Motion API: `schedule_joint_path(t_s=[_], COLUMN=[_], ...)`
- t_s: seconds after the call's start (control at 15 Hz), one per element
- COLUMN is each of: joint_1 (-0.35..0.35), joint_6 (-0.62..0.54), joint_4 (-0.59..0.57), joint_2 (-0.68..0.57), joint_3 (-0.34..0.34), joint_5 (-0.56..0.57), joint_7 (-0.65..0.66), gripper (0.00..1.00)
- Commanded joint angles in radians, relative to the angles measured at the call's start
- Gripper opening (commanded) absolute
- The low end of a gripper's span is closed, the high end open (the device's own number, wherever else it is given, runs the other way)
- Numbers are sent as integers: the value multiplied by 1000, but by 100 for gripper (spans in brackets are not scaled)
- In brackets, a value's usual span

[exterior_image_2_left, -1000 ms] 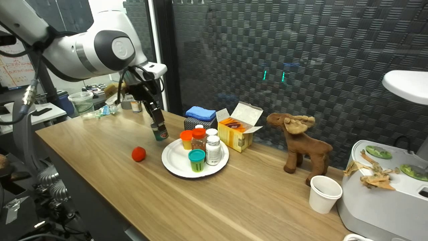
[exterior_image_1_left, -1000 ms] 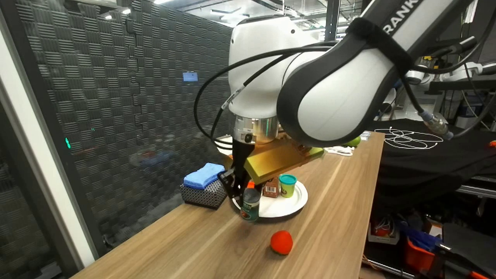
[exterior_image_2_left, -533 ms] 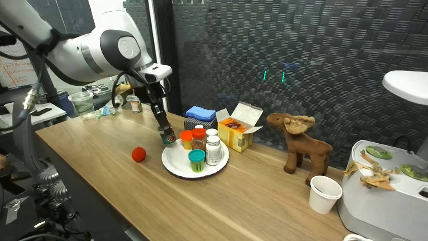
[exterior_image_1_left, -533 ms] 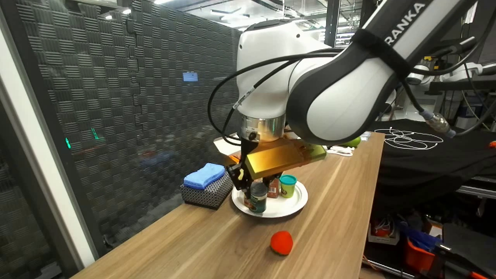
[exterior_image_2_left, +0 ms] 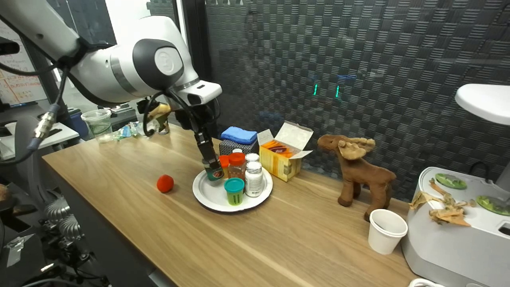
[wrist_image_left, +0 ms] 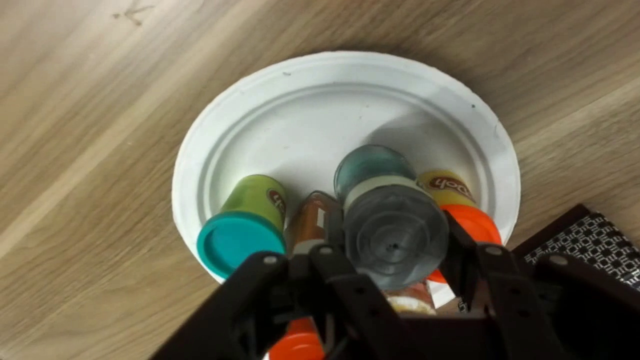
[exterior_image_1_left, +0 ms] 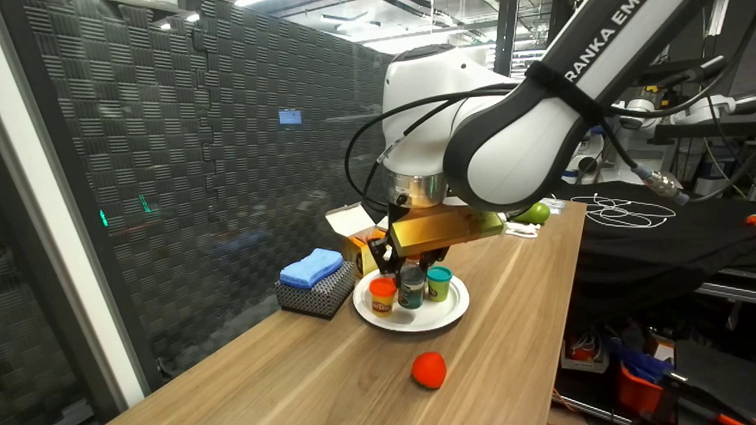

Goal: Pick up the objects from the countertop and put them on the white plate.

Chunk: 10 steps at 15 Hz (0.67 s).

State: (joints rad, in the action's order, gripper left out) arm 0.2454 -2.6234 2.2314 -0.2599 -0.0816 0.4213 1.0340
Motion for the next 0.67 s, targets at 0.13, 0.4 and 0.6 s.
schedule_joint_path(t_s=[0.13, 0.4, 0.6], joint_1=[-35, -53, -55], joint_6=[-44, -79, -88], joint_4=[-13, -15, -9], joint_2=[-31, -59, -49], joint_3=[6, 21, 20], joint_5=[-14, -76, -110], joint_7=[-31, -99, -147], gripper=[27, 27, 27])
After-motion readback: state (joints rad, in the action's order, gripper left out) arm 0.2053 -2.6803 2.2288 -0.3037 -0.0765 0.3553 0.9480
